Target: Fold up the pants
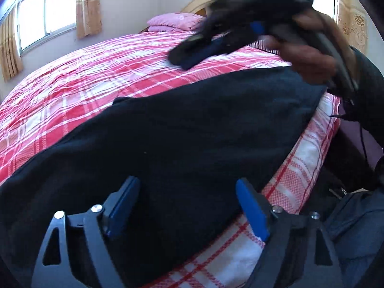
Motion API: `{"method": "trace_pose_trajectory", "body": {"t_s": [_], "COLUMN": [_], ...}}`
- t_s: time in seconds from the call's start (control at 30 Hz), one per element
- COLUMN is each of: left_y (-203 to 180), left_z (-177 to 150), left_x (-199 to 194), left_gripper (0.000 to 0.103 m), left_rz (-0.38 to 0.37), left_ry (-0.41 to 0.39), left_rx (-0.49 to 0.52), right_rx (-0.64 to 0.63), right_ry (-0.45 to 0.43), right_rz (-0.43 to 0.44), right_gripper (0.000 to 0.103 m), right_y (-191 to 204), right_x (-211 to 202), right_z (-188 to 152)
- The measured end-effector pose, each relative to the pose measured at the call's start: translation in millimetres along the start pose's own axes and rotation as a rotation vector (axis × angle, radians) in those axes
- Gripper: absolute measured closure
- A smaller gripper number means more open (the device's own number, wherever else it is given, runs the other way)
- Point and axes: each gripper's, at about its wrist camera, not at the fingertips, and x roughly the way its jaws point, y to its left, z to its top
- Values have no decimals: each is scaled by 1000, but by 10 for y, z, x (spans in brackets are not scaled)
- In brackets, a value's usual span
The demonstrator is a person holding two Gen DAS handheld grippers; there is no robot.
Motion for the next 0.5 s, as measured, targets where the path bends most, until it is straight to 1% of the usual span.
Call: {"method": "trace_pose_trajectory", "body": {"t_s": [0.13,0.2,0.27,0.4,0.47,0.5], "left_y": [56,48,57,45,26,18], "left_z": [-20,-25,-32,-53,-67,-70], "left_x": [-10,-27,-42,-59,-71,-74], "left_gripper": [17,17,17,17,17,17], "left_rz": [-34,-40,-43,-39,-34,-32], "left_ry": [-25,-26,-27,-29,-28,-27], "left_rx": [-27,-27,-29,-20,-12,-10], "right_rx": [24,68,101,179,228,240], "right_ry": [47,67,88,185,195,185], "right_rz": [29,66,95,139,170,184], "right_gripper": [75,75,75,75,75,83], "right_y": [31,8,-19,-106,-165,-171], "right_x": [295,414,487,736,807,810], "right_z": [143,211,264,319,325,336]}}
